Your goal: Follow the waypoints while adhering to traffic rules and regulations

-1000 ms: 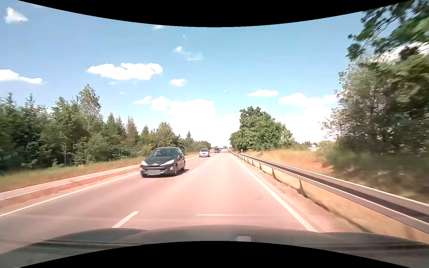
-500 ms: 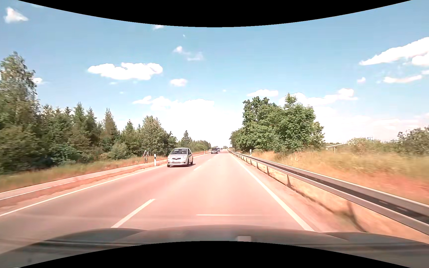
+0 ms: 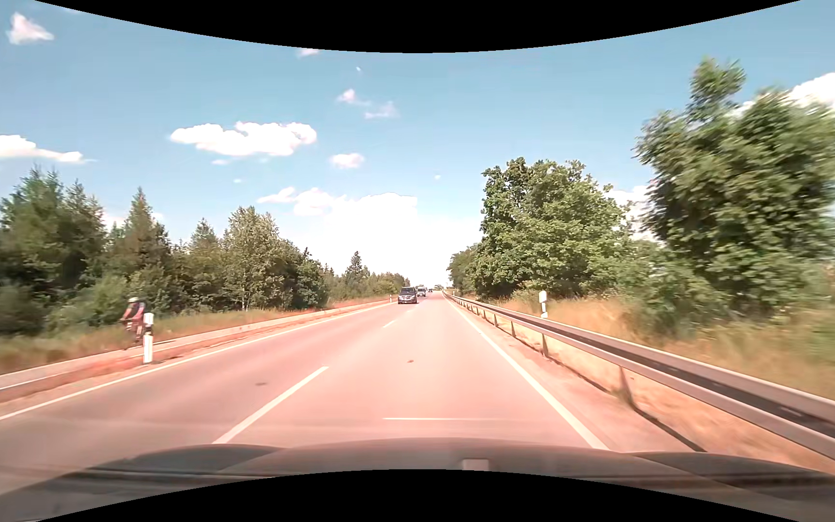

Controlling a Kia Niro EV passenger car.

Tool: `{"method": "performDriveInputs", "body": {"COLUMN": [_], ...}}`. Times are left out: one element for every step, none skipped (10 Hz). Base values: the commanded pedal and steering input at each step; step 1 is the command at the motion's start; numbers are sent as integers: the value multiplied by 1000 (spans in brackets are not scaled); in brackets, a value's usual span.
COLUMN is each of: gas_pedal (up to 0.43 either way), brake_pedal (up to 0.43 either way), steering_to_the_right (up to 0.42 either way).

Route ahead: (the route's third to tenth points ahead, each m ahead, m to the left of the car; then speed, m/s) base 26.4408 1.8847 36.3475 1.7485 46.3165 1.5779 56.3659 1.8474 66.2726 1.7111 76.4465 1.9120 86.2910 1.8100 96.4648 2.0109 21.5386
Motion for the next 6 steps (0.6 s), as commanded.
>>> {"method": "performDriveInputs", "body": {"gas_pedal": [228, 228, 228, 228, 228, 228], "brake_pedal": [0, 0, 0, 0, 0, 0], "steering_to_the_right": [-2, -2, -2, -2, -2, -2]}}
